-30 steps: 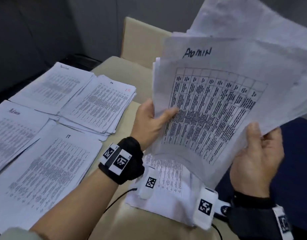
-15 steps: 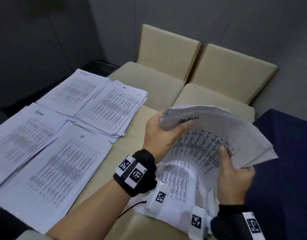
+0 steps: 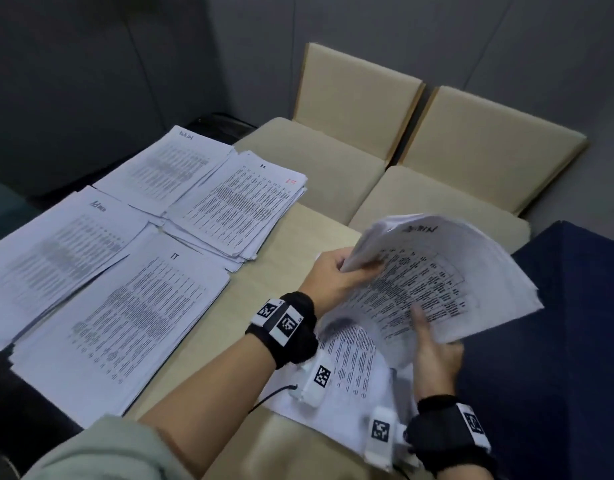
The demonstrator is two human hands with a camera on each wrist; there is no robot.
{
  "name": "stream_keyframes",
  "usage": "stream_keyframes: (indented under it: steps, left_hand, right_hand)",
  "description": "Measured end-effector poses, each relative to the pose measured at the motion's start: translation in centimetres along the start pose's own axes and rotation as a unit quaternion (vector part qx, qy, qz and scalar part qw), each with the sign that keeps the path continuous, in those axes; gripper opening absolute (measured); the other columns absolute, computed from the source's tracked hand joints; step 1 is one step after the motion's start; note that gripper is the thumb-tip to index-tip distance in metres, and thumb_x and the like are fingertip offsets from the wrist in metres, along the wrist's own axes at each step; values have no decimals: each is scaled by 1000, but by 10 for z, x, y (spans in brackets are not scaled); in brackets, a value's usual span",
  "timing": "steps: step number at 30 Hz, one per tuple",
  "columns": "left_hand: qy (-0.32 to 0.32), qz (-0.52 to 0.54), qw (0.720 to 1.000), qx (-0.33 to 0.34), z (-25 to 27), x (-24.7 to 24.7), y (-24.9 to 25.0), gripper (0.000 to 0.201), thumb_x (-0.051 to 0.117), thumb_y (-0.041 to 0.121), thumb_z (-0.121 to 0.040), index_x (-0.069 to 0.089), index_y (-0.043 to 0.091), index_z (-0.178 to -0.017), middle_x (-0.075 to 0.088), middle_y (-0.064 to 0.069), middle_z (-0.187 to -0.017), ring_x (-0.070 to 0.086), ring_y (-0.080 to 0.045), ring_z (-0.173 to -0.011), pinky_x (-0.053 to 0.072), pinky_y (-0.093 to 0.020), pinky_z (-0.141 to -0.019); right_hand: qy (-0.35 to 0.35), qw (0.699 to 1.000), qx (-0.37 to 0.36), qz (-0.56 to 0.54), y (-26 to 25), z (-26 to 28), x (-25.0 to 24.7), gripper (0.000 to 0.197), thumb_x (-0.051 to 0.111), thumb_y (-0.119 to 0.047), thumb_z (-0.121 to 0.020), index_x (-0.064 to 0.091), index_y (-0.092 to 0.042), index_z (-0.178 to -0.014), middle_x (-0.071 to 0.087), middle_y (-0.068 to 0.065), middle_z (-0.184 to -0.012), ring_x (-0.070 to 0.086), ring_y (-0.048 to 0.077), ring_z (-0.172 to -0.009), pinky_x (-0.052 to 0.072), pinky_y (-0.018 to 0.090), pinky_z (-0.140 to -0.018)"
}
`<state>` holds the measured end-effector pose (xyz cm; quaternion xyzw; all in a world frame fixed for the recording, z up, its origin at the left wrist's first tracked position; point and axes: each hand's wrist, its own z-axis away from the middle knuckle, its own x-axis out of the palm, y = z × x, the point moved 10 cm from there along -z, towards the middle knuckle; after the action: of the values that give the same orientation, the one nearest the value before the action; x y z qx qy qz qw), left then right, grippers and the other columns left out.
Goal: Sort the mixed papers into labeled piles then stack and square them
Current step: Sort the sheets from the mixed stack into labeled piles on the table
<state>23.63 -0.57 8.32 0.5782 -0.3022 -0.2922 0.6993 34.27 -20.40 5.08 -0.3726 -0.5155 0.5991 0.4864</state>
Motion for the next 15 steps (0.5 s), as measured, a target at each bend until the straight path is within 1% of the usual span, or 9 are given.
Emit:
stream_keyframes:
  steps: [1,2,4,6,8,9,11,12,15]
  left_hand:
    - [9,-21,1000,-4,-1,-3,-5,27,77,27,-83,67,1,-86,65,-2,-75,61,-14,-68,53,-30,-70]
    - [24,-50,998,-4,-2,-9,-10,29,79,31,-81,66,4,-83,64,-1,-74,60,-14,-67,51,-31,-68]
    - [49,-107,993,-4,-1,-28,-21,44,76,48,-79,63,6,-80,62,-7,-75,59,-19,-66,52,-40,-68]
    - [47,-128,991,-11,2,-42,-29,58,67,59,-81,62,2,-85,63,-13,-78,61,-24,-68,54,-45,-71]
    - [51,-129,990,-14,6,-51,-28,42,58,49,-93,58,8,-82,58,-6,-73,55,-20,-63,49,-36,-64]
    - [66,-142,988,-9,7,-56,-22,33,53,42,-98,53,14,-80,53,-1,-71,50,-17,-61,44,-33,-60]
    - [117,-178,977,18,10,-71,-5,27,47,35,-102,47,19,-80,48,2,-69,43,-14,-59,41,-36,-55]
    - [144,-195,970,32,12,-81,4,25,46,33,-102,47,20,-80,48,1,-69,43,-15,-59,41,-38,-53]
    - [198,-206,958,37,28,-130,18,27,47,33,-102,45,25,-75,46,1,-67,41,-16,-57,39,-35,-52]
  right_hand:
    - [-3,1000,-2,17,1,0,0,21,69,-18,-91,60,-14,-110,61,-12,-90,60,-9,-73,47,4,-59]
    - [-3,999,-18,39,-1,-2,0,18,67,-19,-94,61,-10,-108,61,-11,-85,60,-10,-65,49,7,-58]
    - [-1,995,-66,71,-17,-6,1,19,67,-25,-94,63,-7,-98,62,-9,-74,58,-5,-61,54,24,-67]
    - [-21,993,-95,74,-33,-9,10,15,67,-28,-93,63,-14,-90,67,-13,-69,59,-4,-65,54,24,-71]
    - [-66,989,-118,64,-54,-6,34,9,67,-26,-92,63,-19,-96,70,-23,-79,63,-3,-77,52,11,-72]
    - [-93,985,-134,65,-62,-4,49,14,67,-24,-92,64,-19,-104,71,-23,-88,65,-1,-85,52,12,-78]
    - [-118,978,-152,86,-68,-1,76,29,69,-23,-92,60,-15,-119,72,-11,-104,67,8,-100,52,27,-91]
    - [-117,977,-150,96,-66,-1,88,33,70,-22,-92,58,-14,-122,70,-6,-107,66,14,-101,51,34,-92]
    - [-130,981,-107,94,-41,1,113,31,69,-22,-92,59,-14,-120,69,-2,-104,65,22,-100,52,40,-92]
